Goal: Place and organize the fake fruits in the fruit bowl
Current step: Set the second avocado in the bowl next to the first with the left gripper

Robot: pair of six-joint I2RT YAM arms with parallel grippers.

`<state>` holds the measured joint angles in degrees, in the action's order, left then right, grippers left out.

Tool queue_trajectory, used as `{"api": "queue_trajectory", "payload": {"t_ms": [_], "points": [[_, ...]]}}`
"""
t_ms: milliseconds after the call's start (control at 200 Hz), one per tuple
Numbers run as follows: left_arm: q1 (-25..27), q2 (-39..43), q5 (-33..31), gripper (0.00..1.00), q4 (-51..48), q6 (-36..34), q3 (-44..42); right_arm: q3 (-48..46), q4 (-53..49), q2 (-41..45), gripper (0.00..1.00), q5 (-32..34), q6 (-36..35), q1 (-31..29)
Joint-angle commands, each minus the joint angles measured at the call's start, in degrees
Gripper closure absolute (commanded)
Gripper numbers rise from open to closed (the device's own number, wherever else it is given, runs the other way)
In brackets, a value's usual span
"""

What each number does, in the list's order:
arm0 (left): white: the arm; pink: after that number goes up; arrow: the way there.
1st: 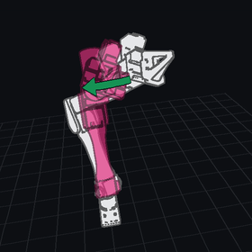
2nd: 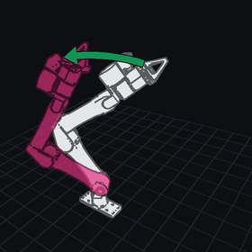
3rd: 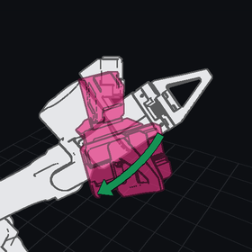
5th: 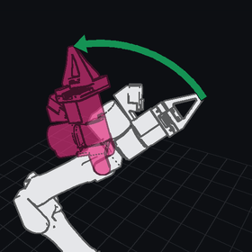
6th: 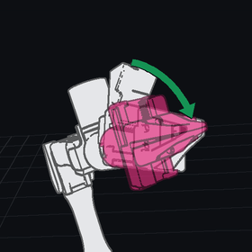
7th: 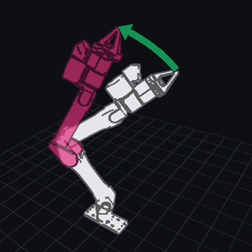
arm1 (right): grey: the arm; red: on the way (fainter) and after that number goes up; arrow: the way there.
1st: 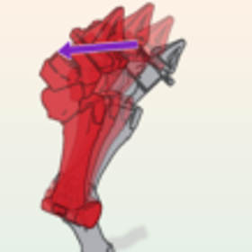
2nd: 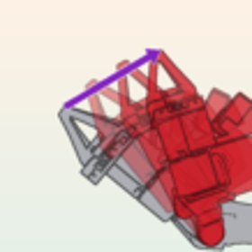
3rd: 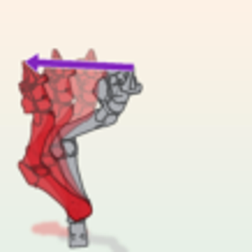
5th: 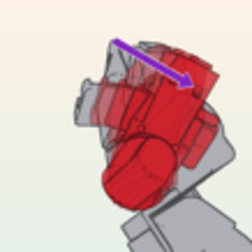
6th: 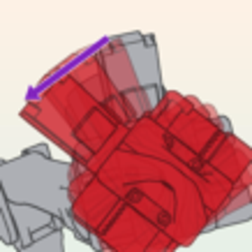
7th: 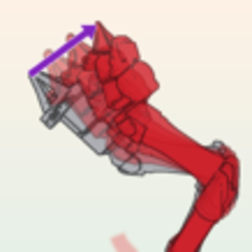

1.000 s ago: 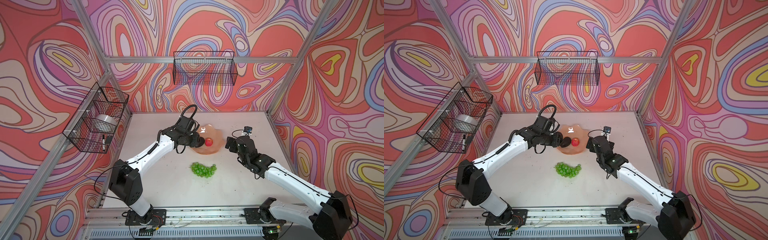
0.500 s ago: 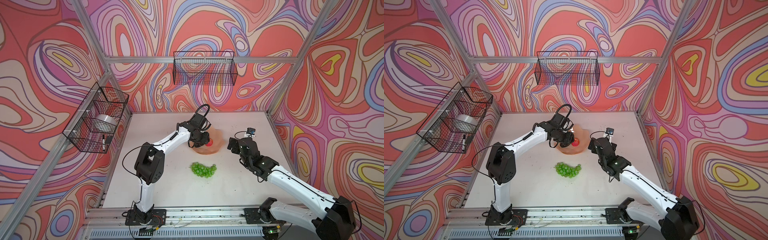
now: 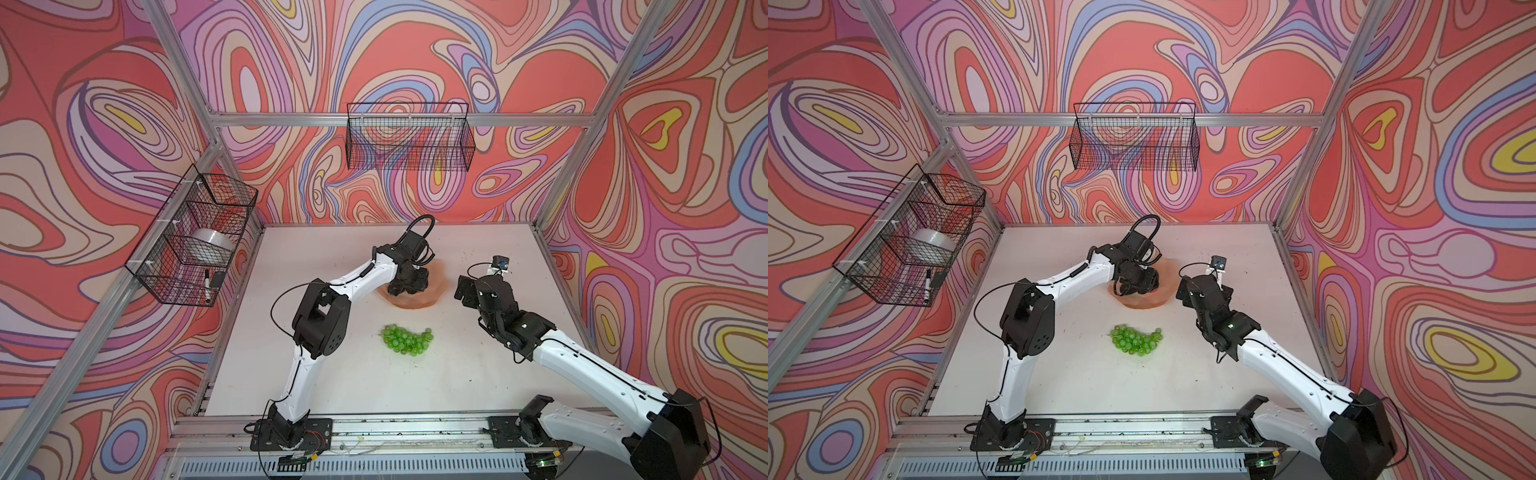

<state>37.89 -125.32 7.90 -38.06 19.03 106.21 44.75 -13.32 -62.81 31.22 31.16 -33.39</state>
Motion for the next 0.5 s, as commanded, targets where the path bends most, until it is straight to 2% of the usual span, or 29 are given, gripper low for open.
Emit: {"api": "queue_trajectory", "payload": {"t_ms": [0, 315, 496], "points": [[0.21, -1.63, -3.1, 0.44, -2.88, -1.1, 2.22, -0.06, 0.29, -0.69, 0.02, 1.12, -0.58, 0.25], [0.25, -3.13, -4.59, 0.32, -4.32, -0.58, 4.81, 0.51, 0.05, -1.27, 0.02, 0.86, -0.59, 0.34], [0.17, -1.2, -4.65, 0.3, -4.21, -0.61, 4.76, 0.73, -0.28, -1.09, 0.02, 0.96, -0.46, 0.34]]}}
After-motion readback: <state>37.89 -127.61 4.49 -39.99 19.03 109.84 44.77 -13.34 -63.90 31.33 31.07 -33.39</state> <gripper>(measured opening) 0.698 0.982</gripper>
